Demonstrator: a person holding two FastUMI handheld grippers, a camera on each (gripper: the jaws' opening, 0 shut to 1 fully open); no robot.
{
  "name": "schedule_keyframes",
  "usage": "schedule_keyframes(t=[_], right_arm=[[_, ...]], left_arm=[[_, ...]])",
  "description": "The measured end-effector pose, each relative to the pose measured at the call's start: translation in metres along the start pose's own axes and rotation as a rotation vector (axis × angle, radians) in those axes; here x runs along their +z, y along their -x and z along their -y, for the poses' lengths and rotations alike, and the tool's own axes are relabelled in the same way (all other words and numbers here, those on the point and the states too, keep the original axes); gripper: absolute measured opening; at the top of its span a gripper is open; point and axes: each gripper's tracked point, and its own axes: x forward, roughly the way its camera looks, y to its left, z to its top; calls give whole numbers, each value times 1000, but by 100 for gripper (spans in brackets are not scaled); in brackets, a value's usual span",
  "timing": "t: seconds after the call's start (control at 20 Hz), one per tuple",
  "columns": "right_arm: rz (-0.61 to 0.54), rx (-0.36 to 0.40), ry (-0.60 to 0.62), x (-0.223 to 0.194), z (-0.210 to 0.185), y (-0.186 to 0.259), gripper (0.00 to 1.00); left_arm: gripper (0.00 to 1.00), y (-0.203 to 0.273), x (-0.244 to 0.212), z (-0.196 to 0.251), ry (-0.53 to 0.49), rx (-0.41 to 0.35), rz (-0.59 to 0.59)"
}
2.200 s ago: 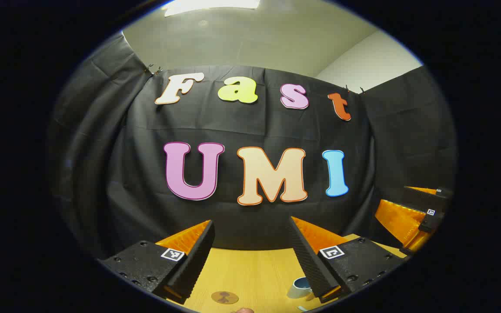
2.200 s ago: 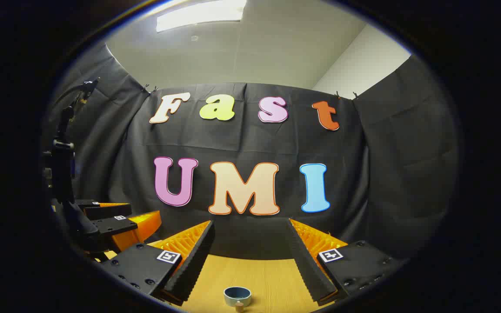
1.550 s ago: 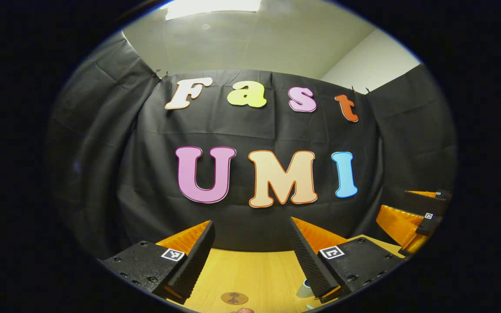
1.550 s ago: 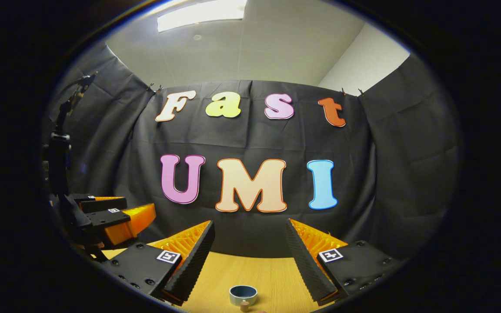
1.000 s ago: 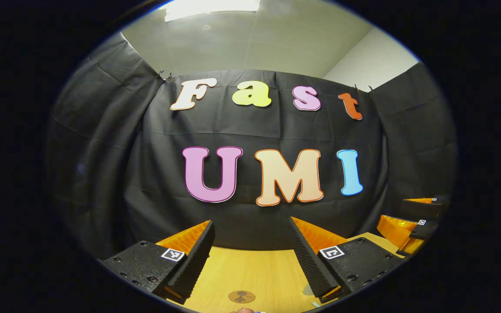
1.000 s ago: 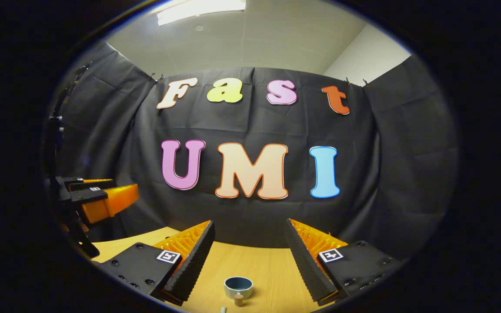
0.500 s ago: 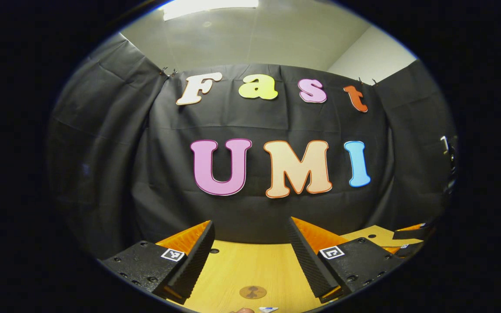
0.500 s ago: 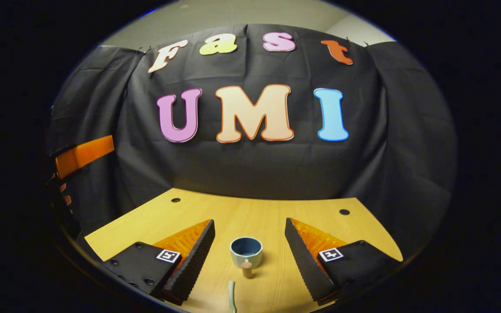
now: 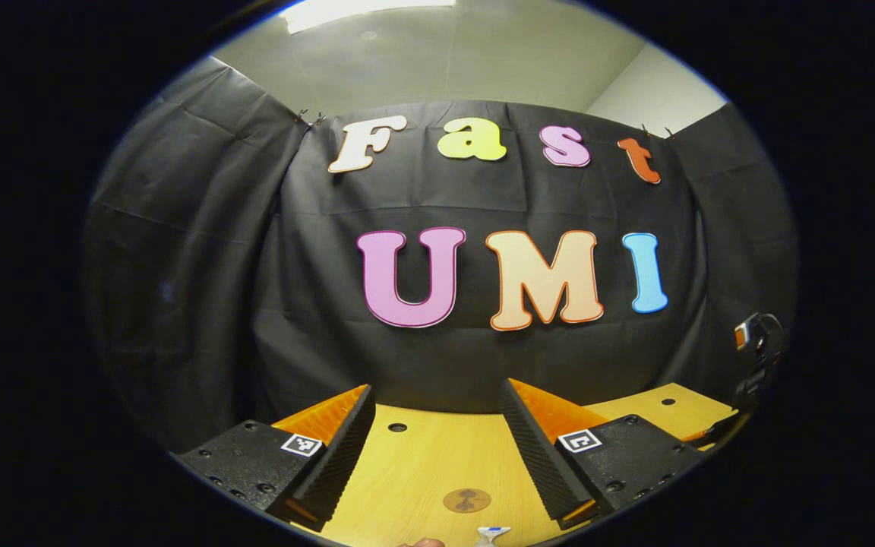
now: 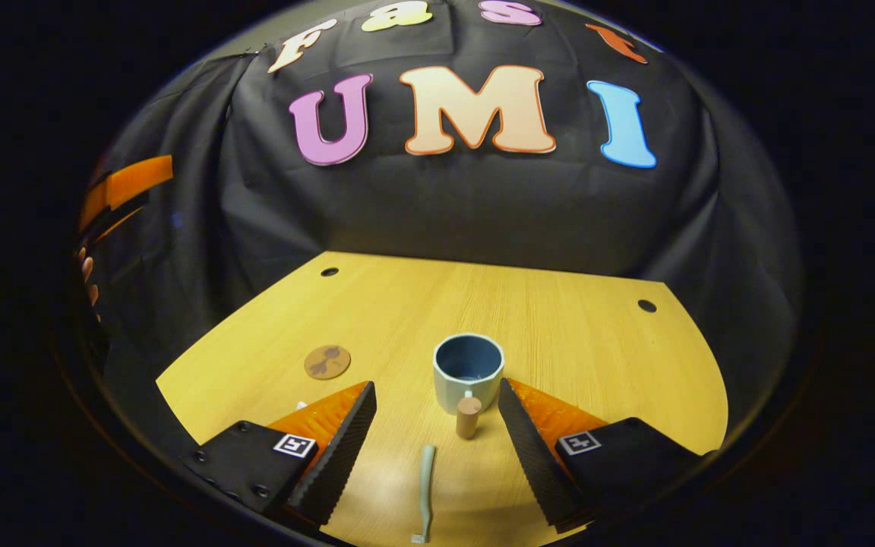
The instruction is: Put the toothbrush and toothpaste on the desktop into the cup, then pick up the cup and place it on the coaster on the desktop.
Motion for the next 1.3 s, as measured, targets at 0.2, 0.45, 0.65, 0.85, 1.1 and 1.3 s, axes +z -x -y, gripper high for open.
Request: schedule_keyframes(t=[0.2, 0.45, 0.65, 0.85, 1.1, 1.3], right_arm=[[-107, 5, 17, -36, -7, -17, 100], [-255, -15, 13, -91, -3, -25, 99], [-355, -24, 30, -125, -1, -30, 99], [-439, -29, 46, -148, 0, -33, 92], [-487, -23, 41, -152, -2, -33, 88], [-546, -7, 53, -156, -5, -29, 76]], left_arm=[[96, -5, -7, -5, 5, 7, -16], [99, -12, -8, -3, 10, -14, -15], [96, -22, -10, 4, -19, -50, -28], [96, -24, -11, 12, -13, -71, -23], [96, -20, -16, 8, 5, -70, -39], [96, -17, -28, 4, 18, -56, -72]])
